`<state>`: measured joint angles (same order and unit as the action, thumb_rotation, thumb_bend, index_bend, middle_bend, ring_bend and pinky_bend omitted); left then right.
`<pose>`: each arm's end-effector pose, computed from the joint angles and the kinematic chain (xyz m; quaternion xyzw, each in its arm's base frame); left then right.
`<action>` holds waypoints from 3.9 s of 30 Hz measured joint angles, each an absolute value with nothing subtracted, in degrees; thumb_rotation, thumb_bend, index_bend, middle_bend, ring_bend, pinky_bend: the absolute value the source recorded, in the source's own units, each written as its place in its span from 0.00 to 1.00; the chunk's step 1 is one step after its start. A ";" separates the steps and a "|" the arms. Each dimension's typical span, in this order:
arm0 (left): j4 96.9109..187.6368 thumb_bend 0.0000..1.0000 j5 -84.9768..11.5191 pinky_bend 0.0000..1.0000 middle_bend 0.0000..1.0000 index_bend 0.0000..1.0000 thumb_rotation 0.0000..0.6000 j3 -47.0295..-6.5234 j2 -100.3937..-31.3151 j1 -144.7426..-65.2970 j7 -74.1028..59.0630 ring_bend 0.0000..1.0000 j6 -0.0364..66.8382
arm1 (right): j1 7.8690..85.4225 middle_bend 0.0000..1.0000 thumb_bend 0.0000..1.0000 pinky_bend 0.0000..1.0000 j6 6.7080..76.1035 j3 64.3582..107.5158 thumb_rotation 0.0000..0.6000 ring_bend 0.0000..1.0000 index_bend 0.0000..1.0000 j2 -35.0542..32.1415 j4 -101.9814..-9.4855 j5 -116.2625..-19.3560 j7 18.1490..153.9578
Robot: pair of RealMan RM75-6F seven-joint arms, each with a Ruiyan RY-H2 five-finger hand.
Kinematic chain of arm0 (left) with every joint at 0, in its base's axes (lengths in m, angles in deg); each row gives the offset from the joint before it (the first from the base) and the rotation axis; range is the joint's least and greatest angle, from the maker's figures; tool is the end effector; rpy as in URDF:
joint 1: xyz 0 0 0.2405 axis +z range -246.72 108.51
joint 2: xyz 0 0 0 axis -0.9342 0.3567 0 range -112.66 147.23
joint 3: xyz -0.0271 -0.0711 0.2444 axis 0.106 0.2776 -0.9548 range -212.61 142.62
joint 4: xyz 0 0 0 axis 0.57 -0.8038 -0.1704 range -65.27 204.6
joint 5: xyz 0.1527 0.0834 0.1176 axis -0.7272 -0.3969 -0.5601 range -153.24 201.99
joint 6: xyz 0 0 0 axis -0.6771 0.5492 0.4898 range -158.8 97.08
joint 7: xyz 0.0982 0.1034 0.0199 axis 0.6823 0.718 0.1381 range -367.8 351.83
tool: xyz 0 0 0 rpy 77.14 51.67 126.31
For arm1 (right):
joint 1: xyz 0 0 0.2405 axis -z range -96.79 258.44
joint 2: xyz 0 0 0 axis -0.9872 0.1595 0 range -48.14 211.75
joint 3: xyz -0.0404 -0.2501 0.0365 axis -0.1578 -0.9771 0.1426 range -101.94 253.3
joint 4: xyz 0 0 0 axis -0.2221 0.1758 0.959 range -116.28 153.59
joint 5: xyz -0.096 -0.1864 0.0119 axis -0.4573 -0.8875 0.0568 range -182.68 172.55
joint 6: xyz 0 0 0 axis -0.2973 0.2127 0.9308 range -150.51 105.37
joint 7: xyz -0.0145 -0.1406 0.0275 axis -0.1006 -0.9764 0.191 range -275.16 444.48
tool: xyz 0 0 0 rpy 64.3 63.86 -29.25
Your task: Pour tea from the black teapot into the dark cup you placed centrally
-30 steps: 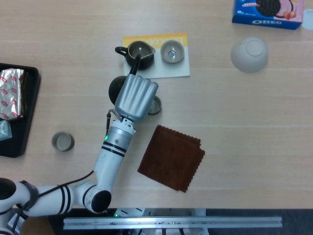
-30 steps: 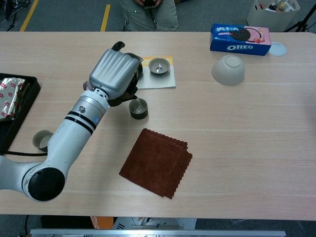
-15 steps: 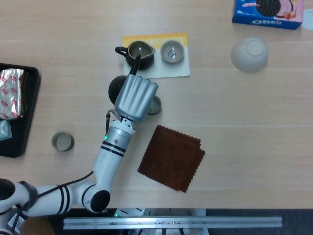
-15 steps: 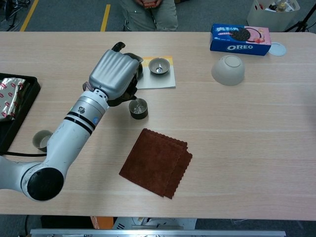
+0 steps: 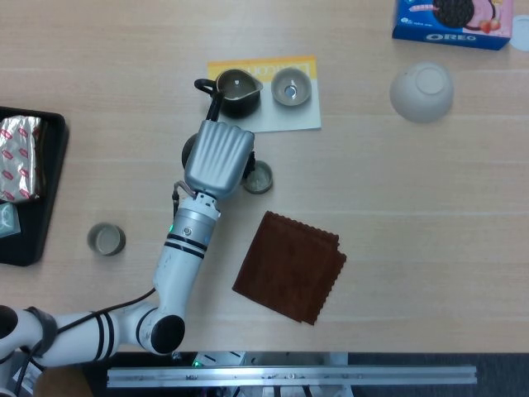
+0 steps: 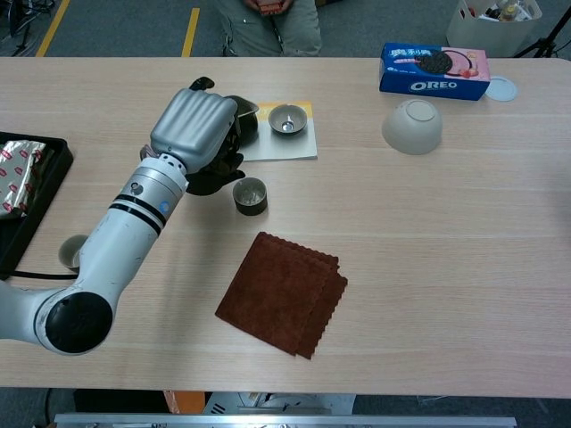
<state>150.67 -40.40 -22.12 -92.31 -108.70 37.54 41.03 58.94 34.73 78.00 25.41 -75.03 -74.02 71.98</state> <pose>-0.0912 0.3022 -0.0748 -0.7145 -0.2939 -0.3860 0.5041 -0.3171 -0.2618 0.1584 0.6971 -0.3993 0.1961 0.5623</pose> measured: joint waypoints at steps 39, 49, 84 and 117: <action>145.45 0.30 -44.76 0.13 0.95 0.94 1.00 -22.65 -87.15 -101.43 8.04 0.74 40.81 | 59.18 0.10 0.29 0.00 34.40 77.72 1.00 0.00 0.06 24.93 -76.55 -73.32 72.00; 142.35 0.31 -46.25 0.13 0.90 0.89 1.00 -24.05 -88.00 -101.13 7.84 0.68 40.22 | 59.16 0.10 0.29 0.00 34.15 77.68 1.00 0.00 0.06 24.81 -76.44 -73.31 72.40; 132.48 0.30 -44.19 0.13 0.83 0.85 1.00 -22.32 -88.56 -100.57 4.28 0.61 35.86 | 59.33 0.10 0.29 0.00 33.98 77.50 1.00 0.00 0.06 25.13 -77.02 -72.62 72.19; 137.31 0.30 -37.24 0.13 0.63 0.61 0.91 -19.74 -84.85 -99.40 5.32 0.43 31.80 | 59.32 0.10 0.29 0.00 33.99 77.54 1.00 0.00 0.06 25.34 -77.41 -72.06 72.13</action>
